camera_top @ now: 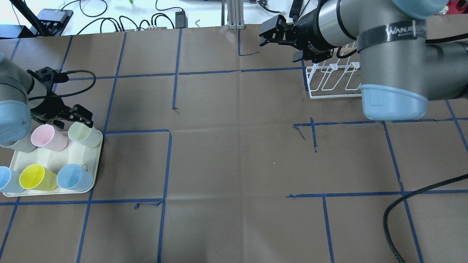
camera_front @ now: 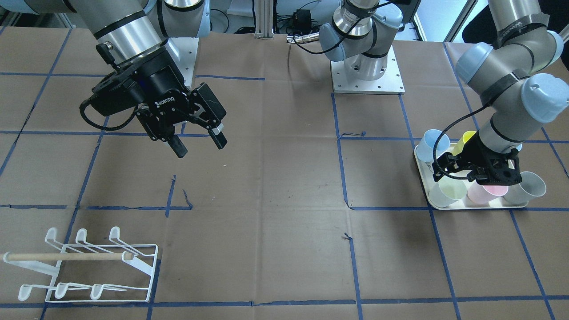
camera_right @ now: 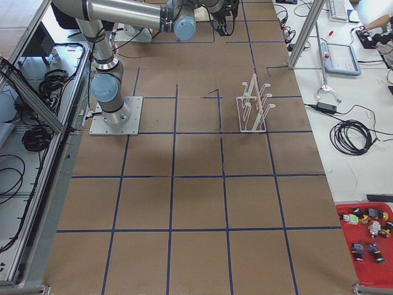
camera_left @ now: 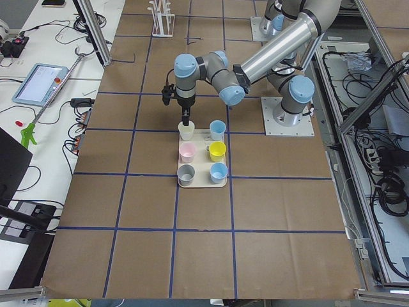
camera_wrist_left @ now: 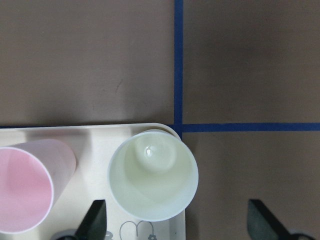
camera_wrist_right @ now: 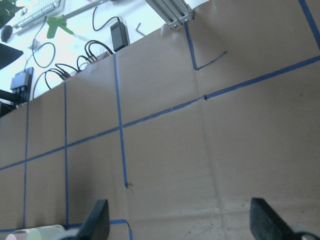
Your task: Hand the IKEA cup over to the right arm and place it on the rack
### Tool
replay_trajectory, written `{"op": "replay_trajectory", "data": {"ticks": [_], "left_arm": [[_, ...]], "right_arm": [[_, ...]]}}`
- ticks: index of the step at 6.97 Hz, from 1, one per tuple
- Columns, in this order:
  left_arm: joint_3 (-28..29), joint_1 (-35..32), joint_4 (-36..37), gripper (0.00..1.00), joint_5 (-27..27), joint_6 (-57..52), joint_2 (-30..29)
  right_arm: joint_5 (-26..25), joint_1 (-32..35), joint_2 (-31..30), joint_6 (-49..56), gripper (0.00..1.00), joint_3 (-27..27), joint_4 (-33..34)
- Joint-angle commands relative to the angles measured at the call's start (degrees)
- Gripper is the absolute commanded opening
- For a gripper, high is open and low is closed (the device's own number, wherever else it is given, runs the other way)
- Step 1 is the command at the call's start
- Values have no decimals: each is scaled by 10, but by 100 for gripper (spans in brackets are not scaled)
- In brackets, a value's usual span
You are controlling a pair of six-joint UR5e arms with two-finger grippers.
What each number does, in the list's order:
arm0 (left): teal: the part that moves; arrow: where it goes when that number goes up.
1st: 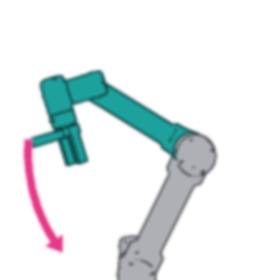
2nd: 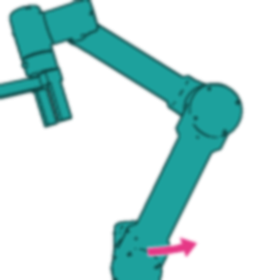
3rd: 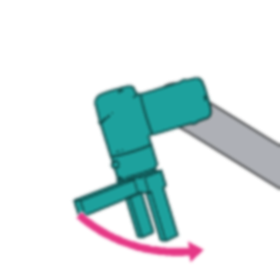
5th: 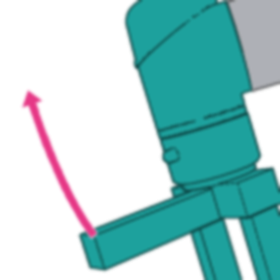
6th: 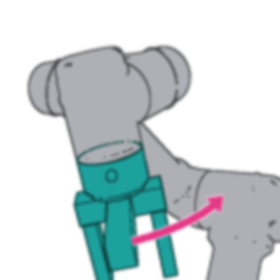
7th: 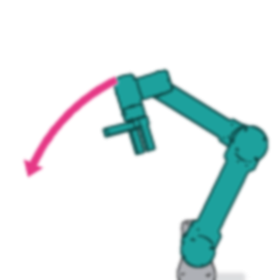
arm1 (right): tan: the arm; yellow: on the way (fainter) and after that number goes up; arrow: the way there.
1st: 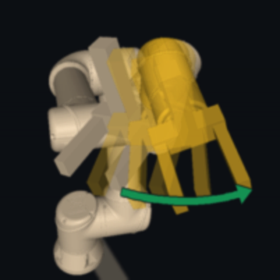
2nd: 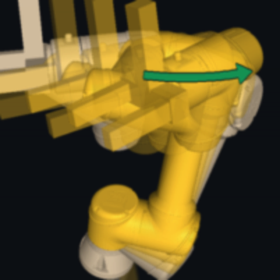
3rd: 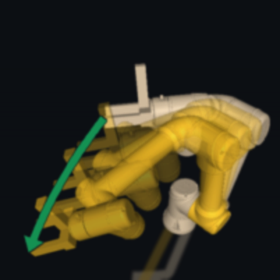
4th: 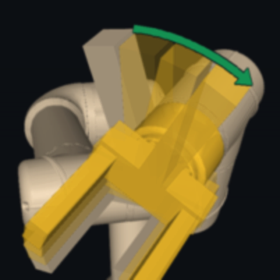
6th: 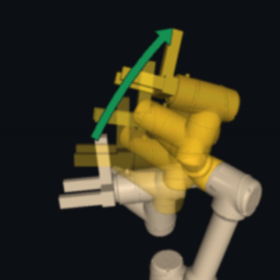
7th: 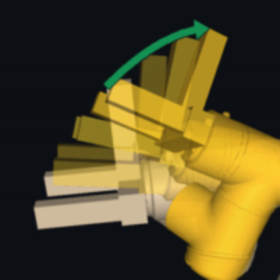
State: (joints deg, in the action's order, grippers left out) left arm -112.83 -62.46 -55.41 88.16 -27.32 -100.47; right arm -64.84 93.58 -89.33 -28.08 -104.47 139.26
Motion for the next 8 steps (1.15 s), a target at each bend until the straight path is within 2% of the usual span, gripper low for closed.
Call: {"op": "replay_trajectory", "data": {"ticks": [1,2,3,4,5,6,7,8], "left_arm": [[-30,-3,47,99,2,0,-18],[-30,-3,50,99,2,-1,-22],[-29,-3,50,99,2,-5,-22],[-28,-3,47,90,2,-9,-24],[-22,-2,47,57,4,-17,-34],[-20,-2,49,24,4,-24,-40],[-20,-3,50,6,4,-24,-38],[-19,-3,49,0,3,-25,-32]], "right_arm": [[26,2,5,-99,100,-55,161],[73,2,15,-134,100,-89,244],[81,2,35,-193,100,-120,362],[82,2,56,-283,100,-135,439],[82,3,66,-377,100,-150,506],[79,3,68,-420,100,-174,563],[79,4,68,-438,100,-187,590],[77,9,65,-451,100,-199,615]]}}
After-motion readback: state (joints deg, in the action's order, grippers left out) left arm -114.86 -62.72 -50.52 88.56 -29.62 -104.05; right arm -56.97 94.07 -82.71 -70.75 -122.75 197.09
